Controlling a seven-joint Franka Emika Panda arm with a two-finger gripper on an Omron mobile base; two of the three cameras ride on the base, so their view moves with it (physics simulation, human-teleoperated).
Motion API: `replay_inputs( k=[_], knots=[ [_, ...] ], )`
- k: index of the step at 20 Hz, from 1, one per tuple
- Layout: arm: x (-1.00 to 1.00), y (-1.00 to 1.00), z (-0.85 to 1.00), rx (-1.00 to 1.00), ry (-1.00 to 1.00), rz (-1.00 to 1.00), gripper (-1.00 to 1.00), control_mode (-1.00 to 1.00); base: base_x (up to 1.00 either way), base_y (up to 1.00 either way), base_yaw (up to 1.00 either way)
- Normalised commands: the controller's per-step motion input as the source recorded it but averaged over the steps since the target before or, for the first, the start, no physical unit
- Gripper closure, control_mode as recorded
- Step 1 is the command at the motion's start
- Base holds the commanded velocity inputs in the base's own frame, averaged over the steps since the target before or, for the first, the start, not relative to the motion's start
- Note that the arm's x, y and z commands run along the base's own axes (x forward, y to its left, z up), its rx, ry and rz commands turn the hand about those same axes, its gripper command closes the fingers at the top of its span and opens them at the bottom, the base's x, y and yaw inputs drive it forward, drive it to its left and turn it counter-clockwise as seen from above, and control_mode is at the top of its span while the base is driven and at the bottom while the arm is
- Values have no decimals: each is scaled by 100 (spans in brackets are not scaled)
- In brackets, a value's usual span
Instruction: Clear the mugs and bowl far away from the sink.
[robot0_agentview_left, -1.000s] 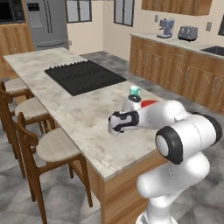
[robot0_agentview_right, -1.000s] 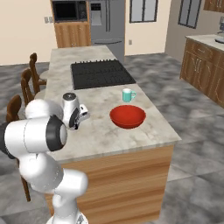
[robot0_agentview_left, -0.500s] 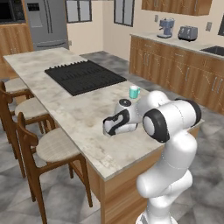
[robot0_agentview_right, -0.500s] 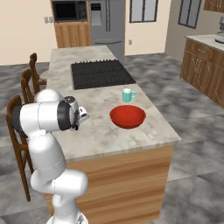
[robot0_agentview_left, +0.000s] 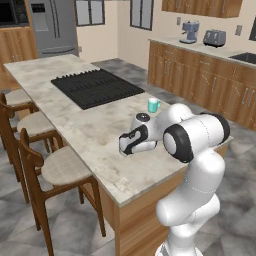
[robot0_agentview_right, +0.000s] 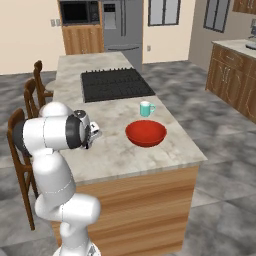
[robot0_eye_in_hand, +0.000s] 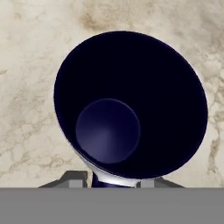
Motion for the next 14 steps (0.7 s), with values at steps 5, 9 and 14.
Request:
replay_inputs(
  k=[5, 9, 14],
  knots=[
    [0, 0, 0, 0, 0, 0, -100, -100, 0, 0, 0],
    [-6, 3, 19, 0, 0, 0, -100, -100, 0, 0, 0],
    [-24, 10, 60, 1, -5, -5, -100, -100, 0, 0, 0]
  ],
)
